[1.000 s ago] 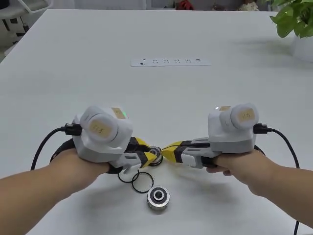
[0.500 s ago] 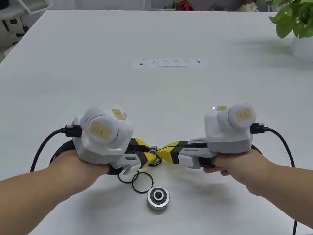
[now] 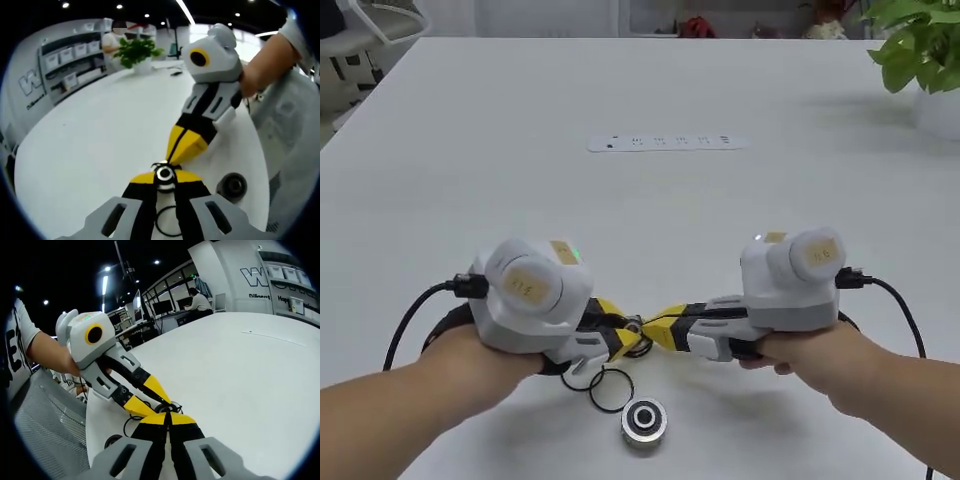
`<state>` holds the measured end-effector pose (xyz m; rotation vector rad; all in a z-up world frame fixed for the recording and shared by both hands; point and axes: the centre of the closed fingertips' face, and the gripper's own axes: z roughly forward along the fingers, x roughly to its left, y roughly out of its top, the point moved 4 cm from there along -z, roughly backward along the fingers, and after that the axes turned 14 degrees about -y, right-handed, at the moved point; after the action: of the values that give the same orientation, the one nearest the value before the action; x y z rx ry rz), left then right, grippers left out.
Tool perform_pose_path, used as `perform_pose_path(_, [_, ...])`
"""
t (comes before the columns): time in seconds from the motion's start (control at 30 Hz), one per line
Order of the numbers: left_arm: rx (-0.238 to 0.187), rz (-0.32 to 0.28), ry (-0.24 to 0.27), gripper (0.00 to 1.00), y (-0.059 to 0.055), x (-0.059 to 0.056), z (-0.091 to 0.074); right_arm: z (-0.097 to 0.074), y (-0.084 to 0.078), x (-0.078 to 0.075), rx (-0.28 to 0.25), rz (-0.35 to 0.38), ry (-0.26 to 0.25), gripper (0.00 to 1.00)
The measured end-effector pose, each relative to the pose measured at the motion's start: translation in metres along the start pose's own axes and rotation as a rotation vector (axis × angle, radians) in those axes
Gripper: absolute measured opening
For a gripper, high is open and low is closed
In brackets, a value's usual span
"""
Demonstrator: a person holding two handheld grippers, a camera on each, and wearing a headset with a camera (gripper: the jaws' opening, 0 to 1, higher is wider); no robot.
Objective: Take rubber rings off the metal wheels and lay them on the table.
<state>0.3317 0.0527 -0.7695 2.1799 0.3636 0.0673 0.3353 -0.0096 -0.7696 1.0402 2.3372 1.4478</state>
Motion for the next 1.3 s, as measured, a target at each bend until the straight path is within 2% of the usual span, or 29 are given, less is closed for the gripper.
perform_pose_path(0.47, [0.009, 0.005, -0.009, 0.12, 0.0, -0.002, 0.001, -0.002, 0.003, 0.006, -0.004, -0.001, 0.024, 0.0])
perform_pose_path(0.57, [0.008, 0.004, -0.008, 0.12, 0.0, -0.002, 0.001, -0.003, 0.008, 0.013, -0.028, 0.006, 0.06, 0.0])
perform_pose_path(0.63, [0.009, 0.004, -0.007, 0.13, 0.001, -0.002, 0.002, -0.002, 0.008, 0.013, -0.024, -0.008, 0.051, 0.0])
perform_pose_path(0.73, [0.013, 0.002, -0.009, 0.13, 0.001, -0.002, 0.002, -0.003, 0.007, 0.006, -0.023, 0.008, 0.037, 0.0])
perform_pose_path(1.0, [0.037, 0.051, -0.009, 0.15, 0.005, -0.003, 0.0, -0.005, 0.008, 0.002, -0.029, 0.024, 0.022, 0.0])
perform_pose_path(1.3, [-0.023, 0.041, -0.012, 0.23, 0.017, -0.006, -0.016, -0.006, 0.016, 0.003, -0.055, 0.041, 0.022, 0.0])
